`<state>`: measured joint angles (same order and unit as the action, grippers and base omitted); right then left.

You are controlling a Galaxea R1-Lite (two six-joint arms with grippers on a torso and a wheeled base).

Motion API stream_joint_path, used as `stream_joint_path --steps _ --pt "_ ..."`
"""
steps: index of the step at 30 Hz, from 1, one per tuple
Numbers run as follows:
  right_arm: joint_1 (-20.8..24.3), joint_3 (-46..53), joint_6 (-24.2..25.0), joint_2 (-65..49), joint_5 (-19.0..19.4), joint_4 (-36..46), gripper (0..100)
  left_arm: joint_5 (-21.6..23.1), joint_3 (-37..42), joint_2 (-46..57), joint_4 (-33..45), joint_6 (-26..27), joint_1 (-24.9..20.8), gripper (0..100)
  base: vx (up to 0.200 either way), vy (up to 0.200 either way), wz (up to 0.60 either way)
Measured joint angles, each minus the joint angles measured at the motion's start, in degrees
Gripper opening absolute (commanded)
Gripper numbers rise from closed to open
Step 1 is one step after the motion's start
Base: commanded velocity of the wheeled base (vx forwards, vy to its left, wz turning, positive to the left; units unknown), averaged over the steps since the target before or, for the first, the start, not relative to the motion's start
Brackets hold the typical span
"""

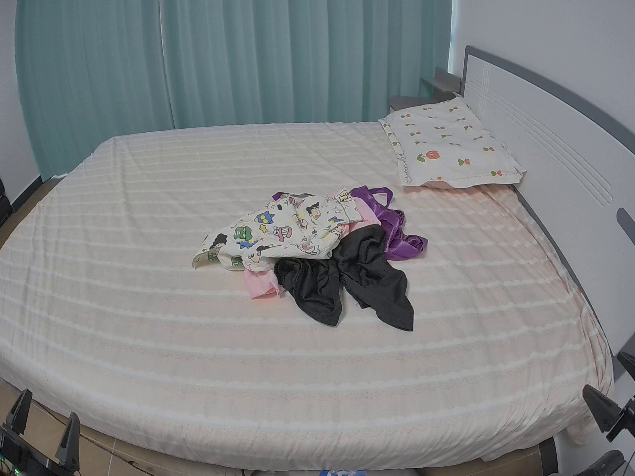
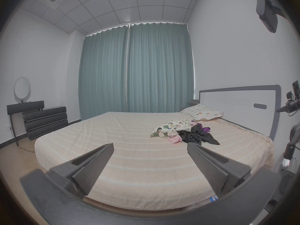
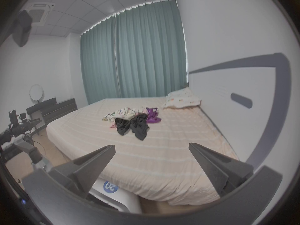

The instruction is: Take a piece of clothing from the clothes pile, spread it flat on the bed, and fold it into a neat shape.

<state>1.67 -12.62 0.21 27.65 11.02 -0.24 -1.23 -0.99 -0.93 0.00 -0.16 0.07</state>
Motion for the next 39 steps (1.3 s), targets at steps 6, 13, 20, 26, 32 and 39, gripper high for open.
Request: stream_joint_path --steps 6,13,20,26,32,39 --pt "2.4 -1.0 2.5 15.0 0.9 -8.8 100 0.0 0.0 0.0 0.0 0.0 0.0 100 0.000 0.000 0.00" --pt "6.3 -3.3 7.6 35.1 -1.1 -22.2 100 0.0 0.0 0.0 0.0 0.0 0.0 100 0.000 0.000 0.00" --pt "11.4 -8.4 14.8 55.4 -6.2 -34.2 100 0.0 0.0 0.0 0.0 0.0 0.0 100 0.000 0.000 0.00" --pt "16.1 -15.9 22.3 73.0 -12.5 -41.5 100 0.0 0.0 0.0 0.0 0.0 0.0 100 0.000 0.000 0.00" --pt "19.8 -25.8 28.7 89.6 -18.0 -46.4 100 0.0 0.0 0.0 0.0 0.0 0.0 100 0.000 0.000 0.00" --pt "23.1 -38.6 33.1 104.6 -21.6 -49.3 100 0.0 0.0 0.0 0.0 0.0 0.0 100 0.000 0.000 0.00"
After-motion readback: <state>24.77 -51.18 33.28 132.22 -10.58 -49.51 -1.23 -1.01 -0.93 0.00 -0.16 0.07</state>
